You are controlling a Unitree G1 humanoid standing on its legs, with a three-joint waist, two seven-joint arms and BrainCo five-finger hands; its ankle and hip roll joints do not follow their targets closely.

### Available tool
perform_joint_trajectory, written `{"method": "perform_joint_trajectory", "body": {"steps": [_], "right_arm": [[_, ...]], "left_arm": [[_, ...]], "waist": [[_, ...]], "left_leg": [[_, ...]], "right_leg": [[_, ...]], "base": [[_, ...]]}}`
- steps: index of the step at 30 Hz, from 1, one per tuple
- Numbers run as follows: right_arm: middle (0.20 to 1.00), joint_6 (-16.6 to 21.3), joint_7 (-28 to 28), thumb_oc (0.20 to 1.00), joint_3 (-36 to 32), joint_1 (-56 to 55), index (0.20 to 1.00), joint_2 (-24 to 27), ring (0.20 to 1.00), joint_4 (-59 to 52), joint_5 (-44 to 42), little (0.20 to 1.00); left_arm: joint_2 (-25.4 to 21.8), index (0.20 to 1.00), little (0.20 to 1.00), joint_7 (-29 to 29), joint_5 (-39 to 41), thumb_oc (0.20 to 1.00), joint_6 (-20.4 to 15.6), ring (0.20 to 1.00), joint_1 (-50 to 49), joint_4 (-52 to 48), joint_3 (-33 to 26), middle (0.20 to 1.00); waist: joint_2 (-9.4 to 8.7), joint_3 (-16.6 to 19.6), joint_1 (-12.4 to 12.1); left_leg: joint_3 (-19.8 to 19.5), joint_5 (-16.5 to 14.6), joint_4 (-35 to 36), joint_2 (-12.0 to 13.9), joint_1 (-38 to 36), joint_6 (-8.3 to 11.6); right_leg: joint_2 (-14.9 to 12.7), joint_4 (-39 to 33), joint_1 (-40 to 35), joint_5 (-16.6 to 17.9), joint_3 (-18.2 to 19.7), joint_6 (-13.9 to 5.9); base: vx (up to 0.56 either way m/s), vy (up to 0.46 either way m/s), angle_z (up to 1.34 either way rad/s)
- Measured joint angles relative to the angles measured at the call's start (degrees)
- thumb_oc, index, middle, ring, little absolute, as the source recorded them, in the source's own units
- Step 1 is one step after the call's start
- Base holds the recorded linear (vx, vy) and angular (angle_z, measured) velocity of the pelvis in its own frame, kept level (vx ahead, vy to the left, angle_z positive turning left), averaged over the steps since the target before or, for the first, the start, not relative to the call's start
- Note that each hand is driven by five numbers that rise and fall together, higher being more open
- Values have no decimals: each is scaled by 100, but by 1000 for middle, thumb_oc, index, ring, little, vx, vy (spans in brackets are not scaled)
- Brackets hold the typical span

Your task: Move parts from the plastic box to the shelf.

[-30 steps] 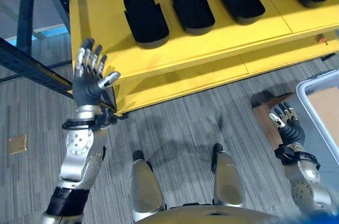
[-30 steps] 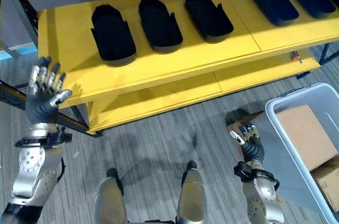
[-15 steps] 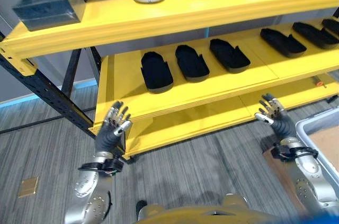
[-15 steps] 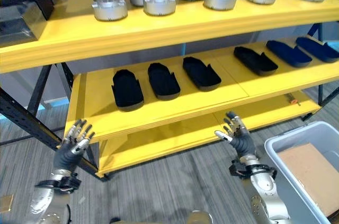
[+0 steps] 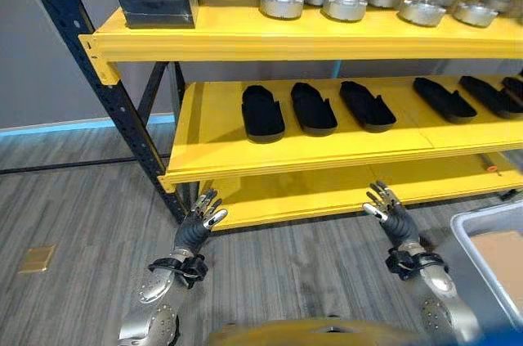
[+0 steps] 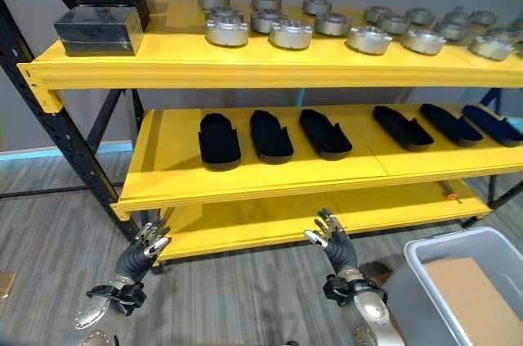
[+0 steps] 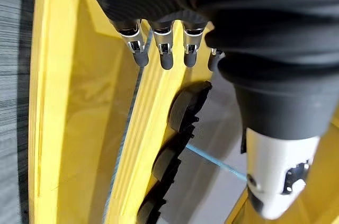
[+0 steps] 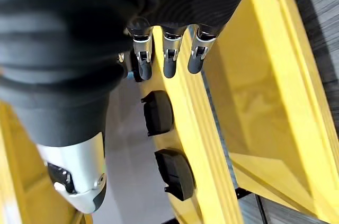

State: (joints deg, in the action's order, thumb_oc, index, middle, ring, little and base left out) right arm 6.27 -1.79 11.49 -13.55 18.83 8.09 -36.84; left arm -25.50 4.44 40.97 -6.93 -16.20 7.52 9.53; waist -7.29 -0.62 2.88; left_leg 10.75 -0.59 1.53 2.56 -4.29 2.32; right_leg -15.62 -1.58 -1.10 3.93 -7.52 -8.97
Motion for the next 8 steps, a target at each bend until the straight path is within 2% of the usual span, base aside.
{"method": "perform_joint_trajectory", "body": {"steps": [3,8], "right_arm": [[1000,-93,-27,1000,152,-16,1000,20,1000,0,-1,1000],[1000,-125,-27,1000,167,4,1000,41,1000,1,-2,1000]], "left_arm": [[40,1000,1000,-44,-124,1000,0,1000,-48,-2,10,1000],[231,1000,1000,-75,-222,1000,0,1000,-38,-1,6,1000]], "waist": [[108,75,15],[264,125,70]], "left_leg": [[144,163,325,56,-209,67],[144,190,382,240,-287,148]], "right_leg": [[110,-129,-39,88,117,-63],[329,-356,-181,144,102,9]], "base": [[29,-4,-30],[9,-6,-1]]}}
